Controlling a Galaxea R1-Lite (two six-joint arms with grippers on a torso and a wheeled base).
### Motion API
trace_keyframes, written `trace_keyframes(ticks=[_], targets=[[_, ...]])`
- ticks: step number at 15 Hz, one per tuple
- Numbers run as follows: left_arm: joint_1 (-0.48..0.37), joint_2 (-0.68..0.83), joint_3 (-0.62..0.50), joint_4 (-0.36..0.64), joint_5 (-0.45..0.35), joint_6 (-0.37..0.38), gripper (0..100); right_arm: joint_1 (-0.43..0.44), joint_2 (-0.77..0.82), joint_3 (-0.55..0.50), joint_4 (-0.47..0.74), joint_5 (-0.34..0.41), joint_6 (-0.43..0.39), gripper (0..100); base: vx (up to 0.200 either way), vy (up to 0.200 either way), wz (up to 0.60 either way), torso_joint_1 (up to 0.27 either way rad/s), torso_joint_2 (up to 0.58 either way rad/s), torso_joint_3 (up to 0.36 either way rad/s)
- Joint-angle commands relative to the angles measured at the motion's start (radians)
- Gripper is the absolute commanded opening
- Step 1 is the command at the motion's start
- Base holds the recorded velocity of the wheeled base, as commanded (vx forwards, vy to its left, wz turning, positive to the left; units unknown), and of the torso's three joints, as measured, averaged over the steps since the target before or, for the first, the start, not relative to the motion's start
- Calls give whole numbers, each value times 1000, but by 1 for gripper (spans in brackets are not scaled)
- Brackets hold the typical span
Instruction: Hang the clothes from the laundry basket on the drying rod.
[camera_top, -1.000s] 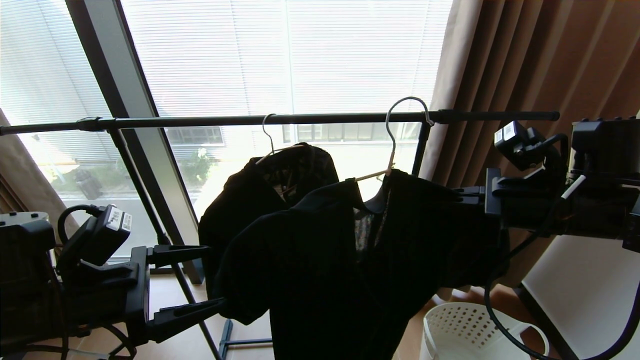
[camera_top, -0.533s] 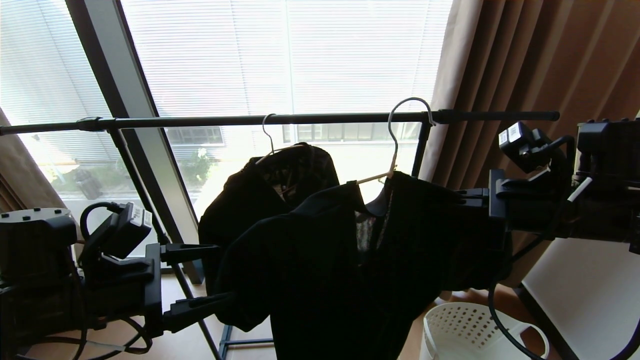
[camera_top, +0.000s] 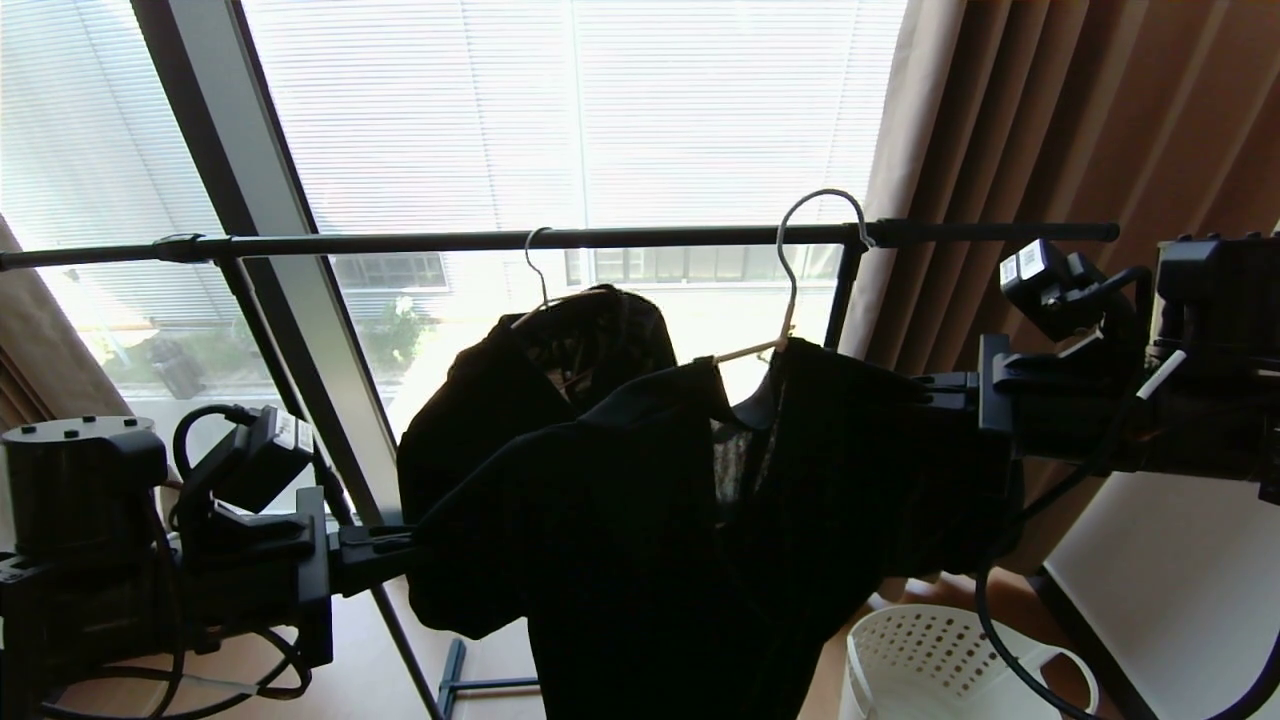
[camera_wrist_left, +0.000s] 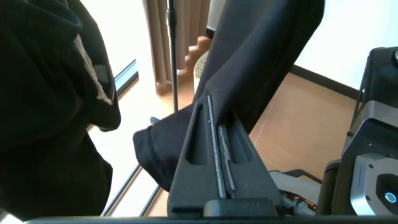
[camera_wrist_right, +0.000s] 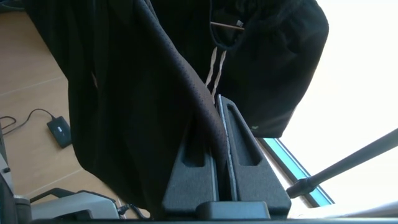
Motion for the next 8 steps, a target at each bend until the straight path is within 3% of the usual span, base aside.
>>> trace_keyframes(ticks=[1,8], targets=[[34,-16,32,0,0,1,0,-5,3,-1,-10,0,0,0,0,0,0,0,0,0],[100,-98,147,0,-5,4,0,-39,-3,-8,-27,0,1,0,0,0,0,0,0,0]])
